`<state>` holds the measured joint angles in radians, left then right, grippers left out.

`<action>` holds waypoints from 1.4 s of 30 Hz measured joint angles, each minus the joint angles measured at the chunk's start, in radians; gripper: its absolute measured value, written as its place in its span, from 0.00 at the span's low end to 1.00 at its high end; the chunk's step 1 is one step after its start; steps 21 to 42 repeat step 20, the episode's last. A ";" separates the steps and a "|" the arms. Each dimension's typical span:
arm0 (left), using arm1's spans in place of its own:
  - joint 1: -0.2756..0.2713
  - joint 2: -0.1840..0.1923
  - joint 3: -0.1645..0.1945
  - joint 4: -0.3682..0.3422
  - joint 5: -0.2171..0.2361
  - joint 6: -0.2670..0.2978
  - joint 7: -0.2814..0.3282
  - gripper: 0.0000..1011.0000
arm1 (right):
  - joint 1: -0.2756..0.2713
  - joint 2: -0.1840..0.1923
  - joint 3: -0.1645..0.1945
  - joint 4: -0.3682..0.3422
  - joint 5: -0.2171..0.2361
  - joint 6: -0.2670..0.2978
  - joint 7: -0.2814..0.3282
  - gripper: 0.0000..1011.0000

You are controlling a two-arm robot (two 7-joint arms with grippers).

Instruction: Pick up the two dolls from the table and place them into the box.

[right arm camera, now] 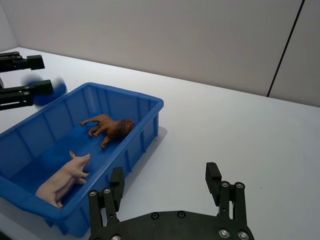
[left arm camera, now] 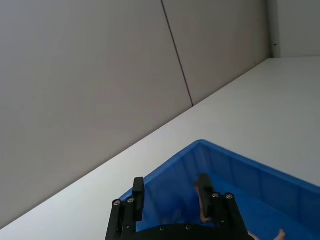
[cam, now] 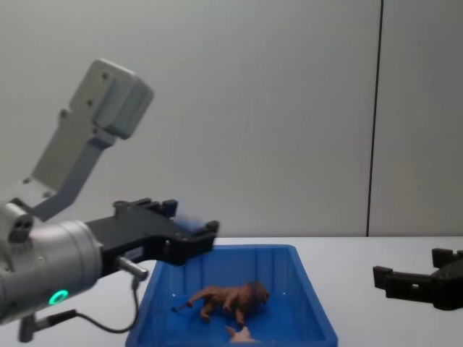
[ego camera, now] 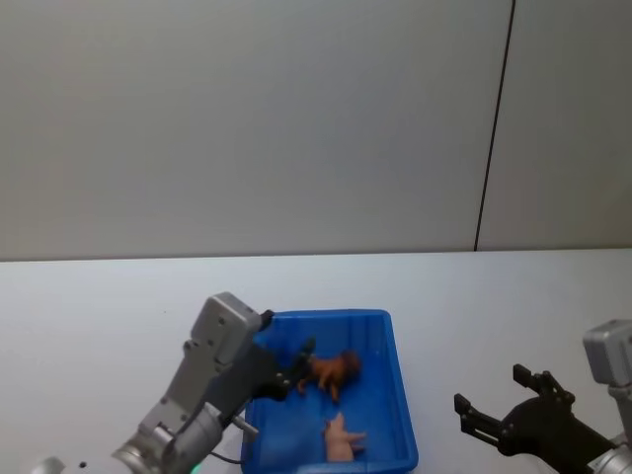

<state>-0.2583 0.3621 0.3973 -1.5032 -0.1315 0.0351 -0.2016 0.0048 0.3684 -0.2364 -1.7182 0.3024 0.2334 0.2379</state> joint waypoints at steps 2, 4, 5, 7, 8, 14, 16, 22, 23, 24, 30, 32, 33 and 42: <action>-0.005 -0.009 0.005 0.004 0.003 -0.006 -0.012 0.70 | 0.000 0.000 0.000 0.000 0.000 0.000 0.000 0.99; -0.008 -0.013 0.007 0.006 0.005 -0.011 -0.019 0.77 | 0.000 0.000 0.000 0.000 0.000 0.000 0.000 0.99; -0.010 -0.015 0.009 0.006 0.005 -0.016 -0.025 0.77 | 0.000 0.000 0.000 0.000 0.000 0.000 0.000 0.99; -0.011 -0.017 0.009 0.006 0.005 -0.023 -0.031 0.85 | 0.000 0.000 0.000 0.000 0.000 0.000 0.000 0.99; -0.011 -0.017 0.009 0.006 0.005 -0.029 -0.037 0.89 | 0.000 0.000 0.000 0.000 0.000 0.000 0.000 0.99; -0.008 -0.009 0.004 -0.002 -0.003 -0.056 -0.053 0.99 | 0.000 0.000 0.000 0.000 0.000 0.000 0.000 0.99; -0.005 -0.004 0.001 -0.007 -0.009 -0.066 -0.059 0.99 | 0.000 0.000 0.000 0.000 0.000 0.000 0.000 0.99; -0.002 0.002 -0.004 -0.014 -0.015 -0.078 -0.066 0.99 | 0.000 0.000 0.000 0.000 0.000 0.000 0.000 0.99; -0.002 0.002 -0.004 -0.014 -0.015 -0.078 -0.066 0.99 | 0.000 0.000 0.000 0.000 0.000 0.000 0.000 0.99; -0.002 0.002 -0.004 -0.014 -0.015 -0.078 -0.066 0.99 | 0.000 0.000 0.000 0.000 0.000 0.000 0.000 0.99; -0.002 0.002 -0.004 -0.014 -0.015 -0.078 -0.066 0.99 | 0.000 0.000 0.000 0.000 0.000 0.000 0.000 0.99; -0.002 0.002 -0.004 -0.014 -0.015 -0.078 -0.066 0.99 | 0.000 0.000 0.000 0.000 0.000 0.000 0.000 0.99; -0.002 0.002 -0.004 -0.014 -0.015 -0.078 -0.066 0.99 | 0.000 0.000 0.000 0.000 0.000 0.000 0.000 0.99; -0.002 0.002 -0.004 -0.014 -0.015 -0.078 -0.066 0.99 | 0.000 0.000 0.000 0.000 0.000 0.000 0.000 0.99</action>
